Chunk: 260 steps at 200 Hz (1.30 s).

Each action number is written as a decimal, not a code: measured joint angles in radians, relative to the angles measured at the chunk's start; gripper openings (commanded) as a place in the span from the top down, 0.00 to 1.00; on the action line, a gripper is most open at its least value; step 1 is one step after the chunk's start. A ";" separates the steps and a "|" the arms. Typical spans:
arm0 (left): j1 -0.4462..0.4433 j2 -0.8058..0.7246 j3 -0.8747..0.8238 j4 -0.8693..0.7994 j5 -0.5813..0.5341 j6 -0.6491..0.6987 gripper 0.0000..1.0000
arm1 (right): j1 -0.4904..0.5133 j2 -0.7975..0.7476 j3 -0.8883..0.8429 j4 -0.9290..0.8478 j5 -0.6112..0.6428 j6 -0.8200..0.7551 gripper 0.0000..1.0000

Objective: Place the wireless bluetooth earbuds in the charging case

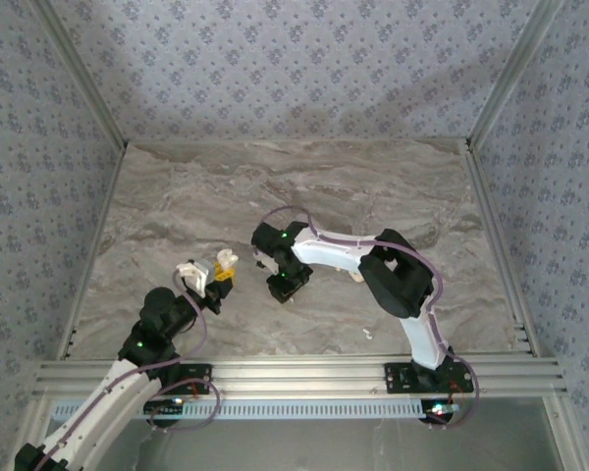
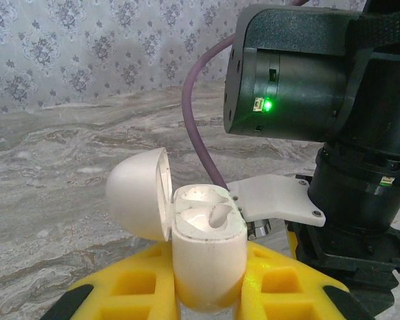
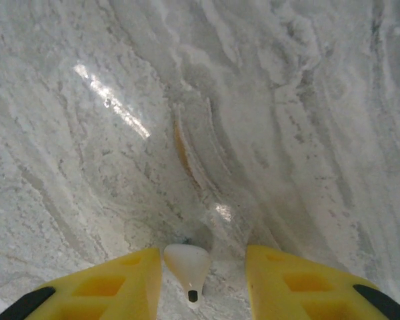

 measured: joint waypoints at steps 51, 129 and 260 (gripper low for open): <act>0.000 0.000 0.000 0.000 0.000 0.000 0.79 | 0.021 0.001 0.000 0.002 0.060 0.028 0.67; 0.000 0.056 0.000 0.001 0.009 0.001 0.79 | 0.030 -0.048 -0.076 0.077 0.101 0.073 0.76; -0.039 0.613 0.158 0.256 0.196 0.030 0.81 | -0.187 -0.502 -0.525 0.468 -0.023 0.159 0.76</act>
